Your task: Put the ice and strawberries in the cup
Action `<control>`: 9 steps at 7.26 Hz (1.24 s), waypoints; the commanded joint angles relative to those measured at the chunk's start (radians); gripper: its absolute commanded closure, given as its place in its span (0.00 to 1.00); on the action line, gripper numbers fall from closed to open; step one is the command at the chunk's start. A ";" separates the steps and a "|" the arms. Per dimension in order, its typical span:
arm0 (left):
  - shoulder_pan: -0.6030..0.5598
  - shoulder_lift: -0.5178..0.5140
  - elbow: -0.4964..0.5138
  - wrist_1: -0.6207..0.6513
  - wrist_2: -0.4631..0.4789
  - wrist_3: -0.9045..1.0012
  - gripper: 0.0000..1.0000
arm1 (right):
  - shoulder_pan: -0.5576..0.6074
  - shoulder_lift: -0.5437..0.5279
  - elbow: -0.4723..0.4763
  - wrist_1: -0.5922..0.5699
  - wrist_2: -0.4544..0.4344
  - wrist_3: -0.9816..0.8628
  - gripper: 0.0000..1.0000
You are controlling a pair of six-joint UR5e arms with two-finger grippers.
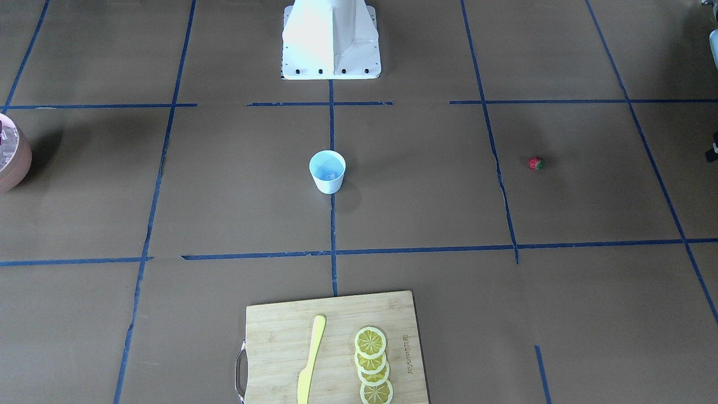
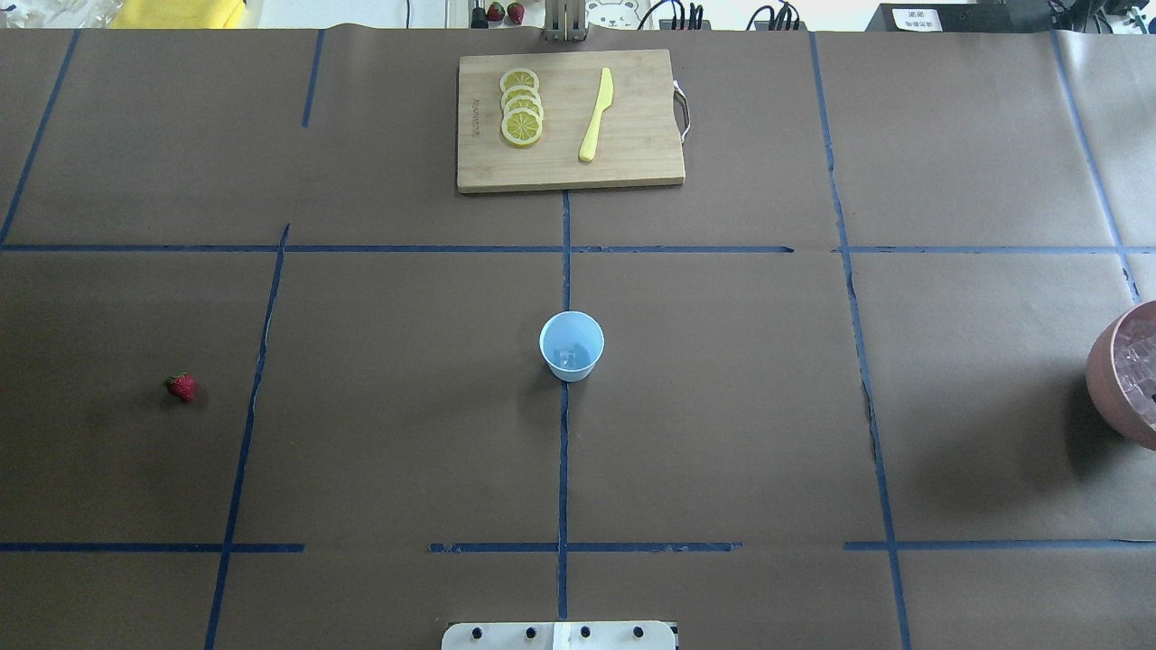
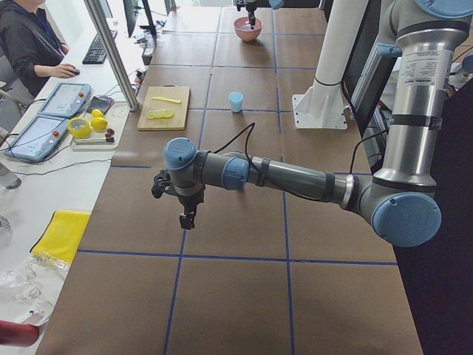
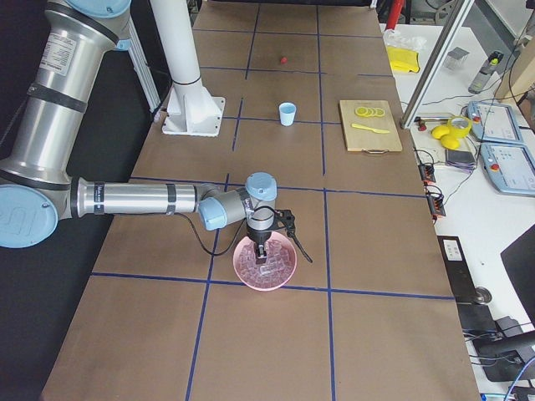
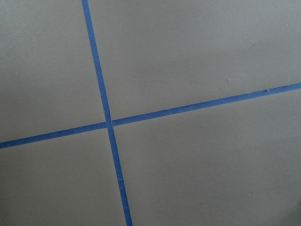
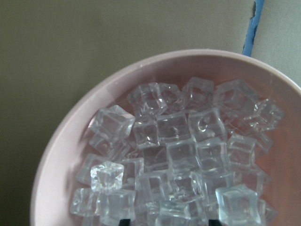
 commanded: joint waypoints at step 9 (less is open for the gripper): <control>0.000 0.003 -0.006 0.000 -0.004 0.001 0.00 | -0.015 0.009 -0.027 0.001 0.000 0.000 0.52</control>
